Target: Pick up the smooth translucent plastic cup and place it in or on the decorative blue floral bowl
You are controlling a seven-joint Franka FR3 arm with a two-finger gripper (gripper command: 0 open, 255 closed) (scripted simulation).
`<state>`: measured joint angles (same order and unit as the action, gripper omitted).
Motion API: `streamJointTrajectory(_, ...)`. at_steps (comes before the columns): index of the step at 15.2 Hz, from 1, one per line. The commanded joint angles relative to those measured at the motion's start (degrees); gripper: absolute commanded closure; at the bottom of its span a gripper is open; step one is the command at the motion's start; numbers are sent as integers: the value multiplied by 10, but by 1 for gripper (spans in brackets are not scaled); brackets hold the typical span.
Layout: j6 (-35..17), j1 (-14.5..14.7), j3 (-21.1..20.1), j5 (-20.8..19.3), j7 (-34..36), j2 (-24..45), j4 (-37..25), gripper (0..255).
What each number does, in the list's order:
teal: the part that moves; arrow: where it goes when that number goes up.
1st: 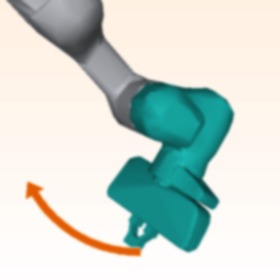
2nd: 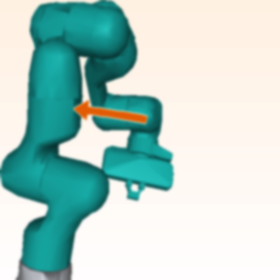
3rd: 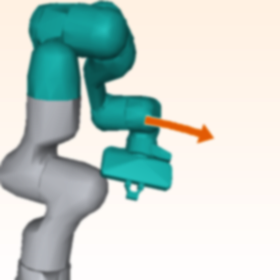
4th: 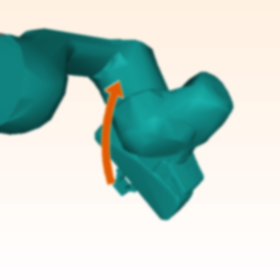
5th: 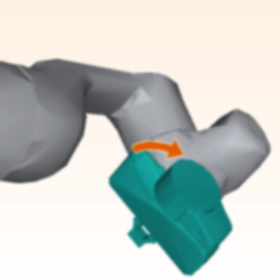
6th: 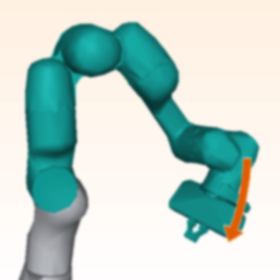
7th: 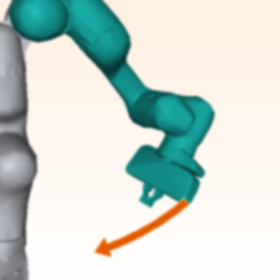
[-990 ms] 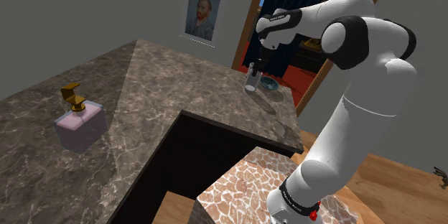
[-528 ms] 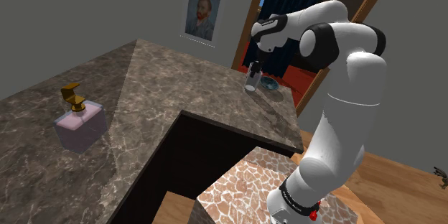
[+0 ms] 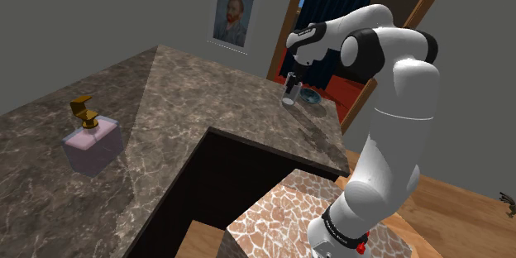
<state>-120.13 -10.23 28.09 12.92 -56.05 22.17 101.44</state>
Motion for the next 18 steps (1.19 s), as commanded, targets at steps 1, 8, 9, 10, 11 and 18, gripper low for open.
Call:
streamJointTrajectory(1, 0, 0, 0, 0, 0, 0, 0, 0)
streamJointTrajectory(8, 0, 0, 0, 0, 0, 0, 0, 255)
streamJointTrajectory(9, 0, 0, 0, 0, 0, 0, 0, 255)
streamJointTrajectory(10, -1, 0, 0, 0, 0, 0, 0, 255)
streamJointTrajectory(11, -1, 0, 0, 0, 0, 0, 0, 255)
streamJointTrajectory(18, 25, 2, 4, -8, 6, -12, -14, 255)
